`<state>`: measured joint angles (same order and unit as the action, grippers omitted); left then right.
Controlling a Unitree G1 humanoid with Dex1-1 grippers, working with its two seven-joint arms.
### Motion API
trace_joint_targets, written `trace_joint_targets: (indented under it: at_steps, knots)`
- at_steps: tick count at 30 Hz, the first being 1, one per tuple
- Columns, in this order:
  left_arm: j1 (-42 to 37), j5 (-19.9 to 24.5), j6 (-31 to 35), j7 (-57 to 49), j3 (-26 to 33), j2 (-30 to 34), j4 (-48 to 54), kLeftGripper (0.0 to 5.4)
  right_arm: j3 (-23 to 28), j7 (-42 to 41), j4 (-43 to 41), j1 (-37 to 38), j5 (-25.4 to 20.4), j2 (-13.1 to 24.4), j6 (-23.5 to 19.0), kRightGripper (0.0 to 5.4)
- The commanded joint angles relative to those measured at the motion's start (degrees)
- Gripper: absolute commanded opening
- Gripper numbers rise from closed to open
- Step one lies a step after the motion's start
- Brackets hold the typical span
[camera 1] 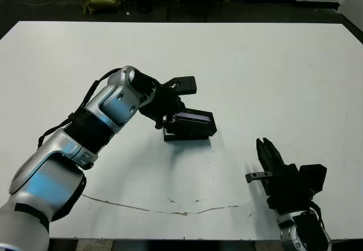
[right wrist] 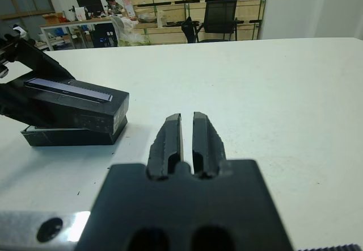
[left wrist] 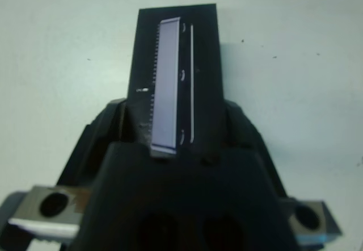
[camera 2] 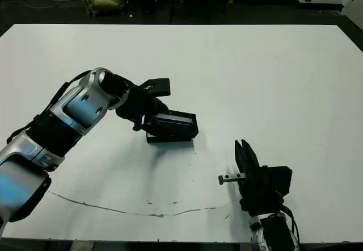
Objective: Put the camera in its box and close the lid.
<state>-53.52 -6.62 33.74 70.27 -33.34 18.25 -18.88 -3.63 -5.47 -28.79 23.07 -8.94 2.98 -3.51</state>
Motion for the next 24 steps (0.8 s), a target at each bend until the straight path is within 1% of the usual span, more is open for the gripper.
trace_joint_targets:
  at_steps: [1, 10, 13, 16, 21, 24]
  knots:
    - [-0.2, -1.1, -0.9, 0.6, -1.1, 0.9, -1.3, 2.66, 0.6, -0.1, 0.4, 3.2, -0.7, -0.2, -0.5, 0.00]
    - [0.1, -1.8, -3.5, 1.0, -1.8, 0.9, -4.0, 2.66, 0.4, 0.1, -0.1, 3.5, -0.8, -0.2, -1.2, 0.00]
    - [0.1, -1.8, -3.4, 1.1, -1.6, 0.7, -4.5, 2.66, 0.3, 0.1, -0.2, 3.5, -0.3, 0.1, -1.2, 0.00]
    - [-0.2, -2.1, -3.0, 1.4, -1.8, 0.8, -4.9, 2.66, 0.6, -0.5, 0.6, 3.2, -0.4, 0.3, 0.0, 0.00]
    - [-0.1, -2.2, -3.0, 1.5, -1.7, 0.6, -5.5, 2.65, 0.6, -0.4, -0.5, 3.2, -0.1, 0.9, -1.9, 0.00]
    - [0.0, -2.5, -3.0, 1.2, -1.9, 0.7, -5.3, 2.64, 0.5, -2.4, 0.2, 2.8, -1.1, 1.8, -1.3, 0.00]
